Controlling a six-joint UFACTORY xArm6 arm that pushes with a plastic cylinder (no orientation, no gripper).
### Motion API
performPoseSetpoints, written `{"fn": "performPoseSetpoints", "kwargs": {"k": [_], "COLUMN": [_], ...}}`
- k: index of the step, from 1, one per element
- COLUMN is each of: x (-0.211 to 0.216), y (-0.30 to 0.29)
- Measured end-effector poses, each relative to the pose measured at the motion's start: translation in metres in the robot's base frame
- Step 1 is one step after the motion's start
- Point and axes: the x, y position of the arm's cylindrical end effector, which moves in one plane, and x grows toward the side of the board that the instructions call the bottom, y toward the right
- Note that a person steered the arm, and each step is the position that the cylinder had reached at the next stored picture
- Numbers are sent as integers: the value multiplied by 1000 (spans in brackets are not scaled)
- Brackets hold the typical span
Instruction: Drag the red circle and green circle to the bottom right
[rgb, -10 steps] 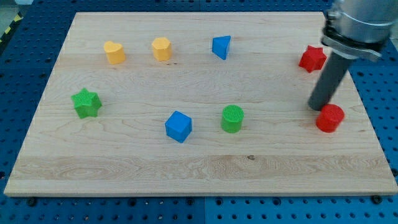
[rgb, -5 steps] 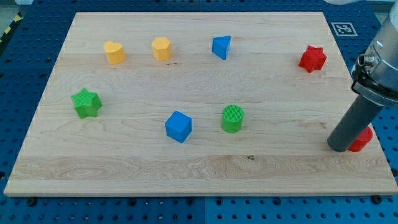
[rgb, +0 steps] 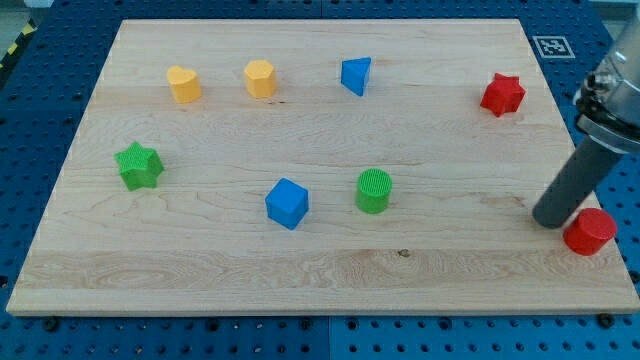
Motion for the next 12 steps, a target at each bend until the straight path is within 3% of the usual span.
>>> {"fn": "performPoseSetpoints", "kwargs": {"k": [2, 3, 4, 5, 6, 7, 8, 9, 10, 12], "x": [-62, -77, -65, -30, -5, 1, -13, 0, 34, 27], "y": [-106, -167, -216, -192, -104, -68, -89, -123, -118, -25]}}
